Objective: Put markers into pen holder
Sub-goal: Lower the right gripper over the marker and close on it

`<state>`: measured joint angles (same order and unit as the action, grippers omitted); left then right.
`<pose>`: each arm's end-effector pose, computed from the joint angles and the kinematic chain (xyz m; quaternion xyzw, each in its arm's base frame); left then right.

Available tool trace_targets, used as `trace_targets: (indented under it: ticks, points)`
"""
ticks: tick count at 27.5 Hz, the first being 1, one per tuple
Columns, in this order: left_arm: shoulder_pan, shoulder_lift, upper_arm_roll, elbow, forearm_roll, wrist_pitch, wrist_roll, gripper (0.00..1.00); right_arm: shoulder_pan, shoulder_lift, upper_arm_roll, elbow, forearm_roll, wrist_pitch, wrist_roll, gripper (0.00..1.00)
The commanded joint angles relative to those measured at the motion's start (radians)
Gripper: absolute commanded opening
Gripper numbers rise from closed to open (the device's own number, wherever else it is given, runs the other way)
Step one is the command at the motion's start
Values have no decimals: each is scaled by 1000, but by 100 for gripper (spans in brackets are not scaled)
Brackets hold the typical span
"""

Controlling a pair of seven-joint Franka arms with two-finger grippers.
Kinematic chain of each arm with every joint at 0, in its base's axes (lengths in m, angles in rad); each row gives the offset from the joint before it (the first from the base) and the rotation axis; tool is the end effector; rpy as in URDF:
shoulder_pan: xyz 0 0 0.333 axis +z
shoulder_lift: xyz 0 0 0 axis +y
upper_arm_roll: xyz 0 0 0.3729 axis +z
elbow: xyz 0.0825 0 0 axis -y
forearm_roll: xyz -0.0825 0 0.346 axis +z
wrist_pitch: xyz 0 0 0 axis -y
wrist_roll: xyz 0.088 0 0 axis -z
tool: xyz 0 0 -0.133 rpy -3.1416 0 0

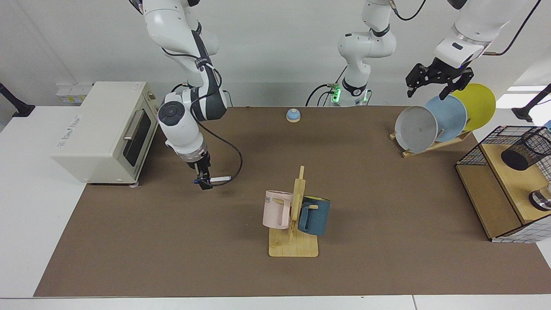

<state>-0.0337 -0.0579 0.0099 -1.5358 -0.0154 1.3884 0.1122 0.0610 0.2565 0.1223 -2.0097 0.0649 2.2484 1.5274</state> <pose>0.4732 -0.0133 0.6840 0.9966 -0.0690 -0.0443 0.0099 0.5689 0.1048 0.3811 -0.7677 0.6394 0.0360 0.0204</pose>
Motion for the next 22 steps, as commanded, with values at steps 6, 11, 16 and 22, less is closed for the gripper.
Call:
trace_targets:
  ticks: [6,11,16,22]
  points:
    - [-3,-40,1,-46,-9,6,9,100,-9,-2,11,-95,12,115,7,99]
    - [-3,-40,1,-46,-11,6,7,100,-10,0,11,-96,12,115,-16,98]
    - [-3,-42,1,-46,-11,6,7,100,-12,4,11,-103,12,117,-32,97]
    - [-3,-42,1,-55,-11,8,9,100,-21,7,11,-107,12,117,-49,84]
